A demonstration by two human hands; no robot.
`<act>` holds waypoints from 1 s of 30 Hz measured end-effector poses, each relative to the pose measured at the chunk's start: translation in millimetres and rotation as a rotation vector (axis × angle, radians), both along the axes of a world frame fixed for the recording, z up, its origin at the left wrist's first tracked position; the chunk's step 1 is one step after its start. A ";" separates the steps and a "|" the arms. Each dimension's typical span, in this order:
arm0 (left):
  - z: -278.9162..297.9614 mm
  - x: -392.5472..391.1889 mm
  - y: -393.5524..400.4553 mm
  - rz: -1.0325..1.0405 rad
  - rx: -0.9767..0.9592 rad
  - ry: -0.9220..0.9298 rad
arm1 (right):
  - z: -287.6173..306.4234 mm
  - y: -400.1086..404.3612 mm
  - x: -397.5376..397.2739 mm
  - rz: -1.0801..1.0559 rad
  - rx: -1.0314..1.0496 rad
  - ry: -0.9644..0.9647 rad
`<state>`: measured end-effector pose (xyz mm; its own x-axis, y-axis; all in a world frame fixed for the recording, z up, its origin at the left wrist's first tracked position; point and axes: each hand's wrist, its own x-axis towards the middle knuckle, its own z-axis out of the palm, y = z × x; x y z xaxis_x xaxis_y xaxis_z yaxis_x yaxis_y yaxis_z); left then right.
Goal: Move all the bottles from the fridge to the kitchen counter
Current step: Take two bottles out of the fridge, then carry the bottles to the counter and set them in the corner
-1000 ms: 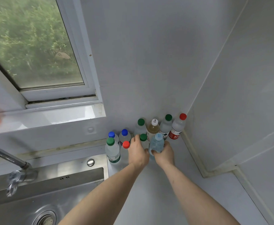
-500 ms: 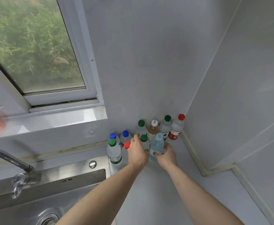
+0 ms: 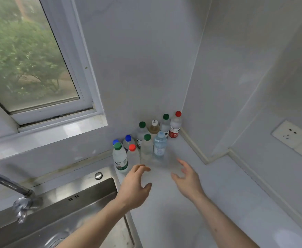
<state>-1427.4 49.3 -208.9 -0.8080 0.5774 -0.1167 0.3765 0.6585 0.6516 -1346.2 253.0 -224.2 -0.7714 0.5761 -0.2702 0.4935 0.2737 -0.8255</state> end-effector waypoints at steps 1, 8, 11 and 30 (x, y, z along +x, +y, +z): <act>2.6 8.0 -9.8 -0.046 -0.022 0.017 | 6.1 -7.6 17.3 -0.004 0.002 -0.003; 23.5 70.9 -39.5 -0.380 -0.086 0.100 | 49.1 -74.1 156.4 -0.114 0.035 -0.018; 35.9 111.0 -36.0 -0.516 -0.068 0.133 | 64.0 -99.3 217.0 -0.182 0.070 -0.018; 126.5 541.7 -13.6 -1.487 0.249 0.167 | 140.3 -300.0 687.9 -1.068 0.277 -0.007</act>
